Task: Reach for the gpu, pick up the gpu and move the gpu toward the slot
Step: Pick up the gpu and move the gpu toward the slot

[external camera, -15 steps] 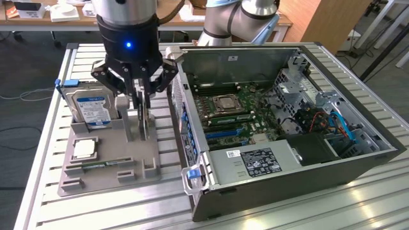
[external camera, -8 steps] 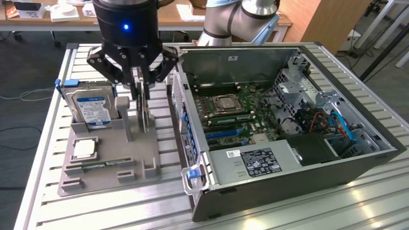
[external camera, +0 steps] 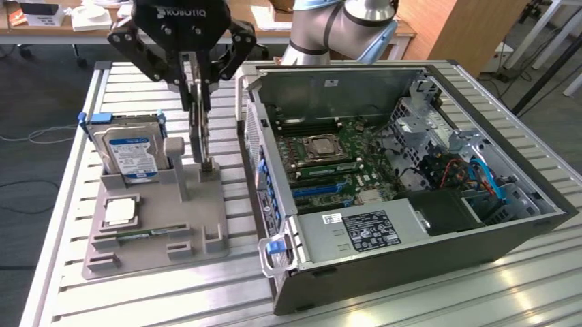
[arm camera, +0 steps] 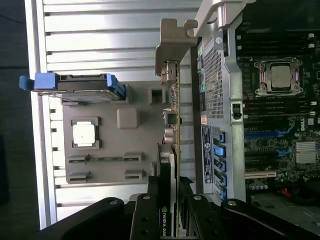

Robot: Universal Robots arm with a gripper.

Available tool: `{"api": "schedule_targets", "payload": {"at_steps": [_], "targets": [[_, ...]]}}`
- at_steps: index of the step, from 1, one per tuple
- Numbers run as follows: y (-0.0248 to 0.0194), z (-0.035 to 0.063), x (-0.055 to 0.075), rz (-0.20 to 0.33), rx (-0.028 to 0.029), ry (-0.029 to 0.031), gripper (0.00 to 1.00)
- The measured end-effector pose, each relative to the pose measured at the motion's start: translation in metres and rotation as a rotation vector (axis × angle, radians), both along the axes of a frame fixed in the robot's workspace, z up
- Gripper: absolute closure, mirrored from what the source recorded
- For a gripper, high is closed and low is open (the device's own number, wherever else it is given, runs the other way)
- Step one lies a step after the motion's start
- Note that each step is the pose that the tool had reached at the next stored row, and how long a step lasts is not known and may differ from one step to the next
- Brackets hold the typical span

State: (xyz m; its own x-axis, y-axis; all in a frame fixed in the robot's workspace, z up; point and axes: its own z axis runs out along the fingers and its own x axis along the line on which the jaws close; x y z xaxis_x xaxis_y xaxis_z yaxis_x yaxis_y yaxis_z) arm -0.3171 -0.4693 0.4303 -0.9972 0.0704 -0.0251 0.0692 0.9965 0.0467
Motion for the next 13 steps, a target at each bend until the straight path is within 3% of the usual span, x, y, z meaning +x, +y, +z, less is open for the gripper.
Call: {"api": "schedule_targets", "payload": {"at_steps": [6,13], "targets": [[0.0,0.0176,0.0,0.0,0.0001,-0.0001,0.73],[0.0,0.0186,0.001,0.0,-0.0002,0.0002,0.73]]}}
